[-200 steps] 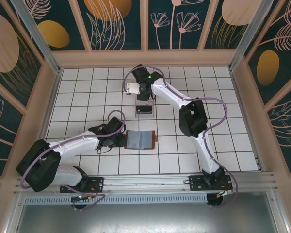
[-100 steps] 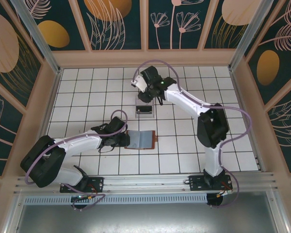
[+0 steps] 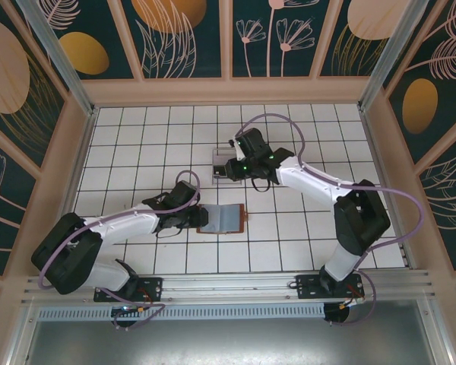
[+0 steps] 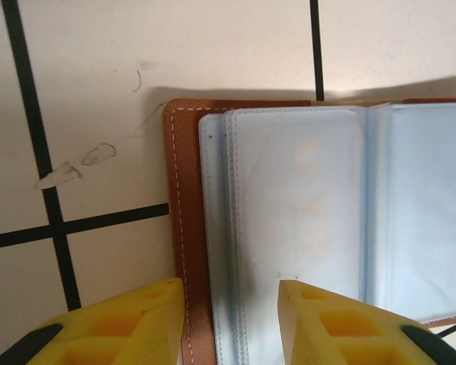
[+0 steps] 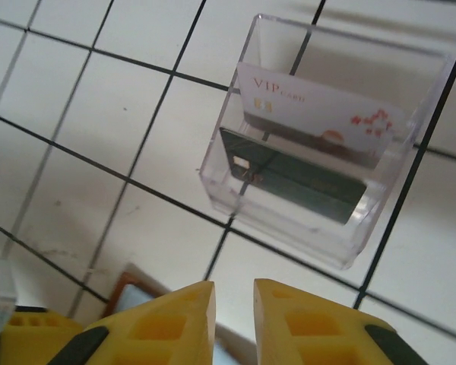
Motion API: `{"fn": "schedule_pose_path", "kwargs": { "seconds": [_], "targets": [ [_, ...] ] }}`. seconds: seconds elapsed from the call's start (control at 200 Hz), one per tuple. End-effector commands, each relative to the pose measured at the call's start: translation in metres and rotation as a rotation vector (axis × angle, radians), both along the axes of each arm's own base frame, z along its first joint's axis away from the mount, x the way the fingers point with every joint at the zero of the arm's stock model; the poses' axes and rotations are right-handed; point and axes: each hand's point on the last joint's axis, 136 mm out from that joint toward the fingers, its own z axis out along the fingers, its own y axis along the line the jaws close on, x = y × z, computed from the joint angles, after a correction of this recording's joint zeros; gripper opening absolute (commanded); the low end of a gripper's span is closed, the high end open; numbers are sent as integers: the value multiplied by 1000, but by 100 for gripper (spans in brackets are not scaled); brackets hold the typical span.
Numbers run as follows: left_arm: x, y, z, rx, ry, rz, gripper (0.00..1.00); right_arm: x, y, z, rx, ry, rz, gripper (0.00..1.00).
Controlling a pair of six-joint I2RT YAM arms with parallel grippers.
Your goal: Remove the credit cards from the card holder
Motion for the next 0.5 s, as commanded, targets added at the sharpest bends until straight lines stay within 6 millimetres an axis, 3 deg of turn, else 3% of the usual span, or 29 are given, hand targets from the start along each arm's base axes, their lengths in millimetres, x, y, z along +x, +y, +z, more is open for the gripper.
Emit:
{"fn": "schedule_pose_path", "kwargs": {
  "seconds": [0.0,0.205,0.495],
  "targets": [
    [2,12,7,33,-27,45,38,-15,7,11,137,131,-118,20],
    [7,28,8,40,-34,70,39,-49,21,-13,194,286,-159,22],
    [29,64,14,13,-48,145,40,-86,60,-47,132,408,-151,31]
  ]
}}
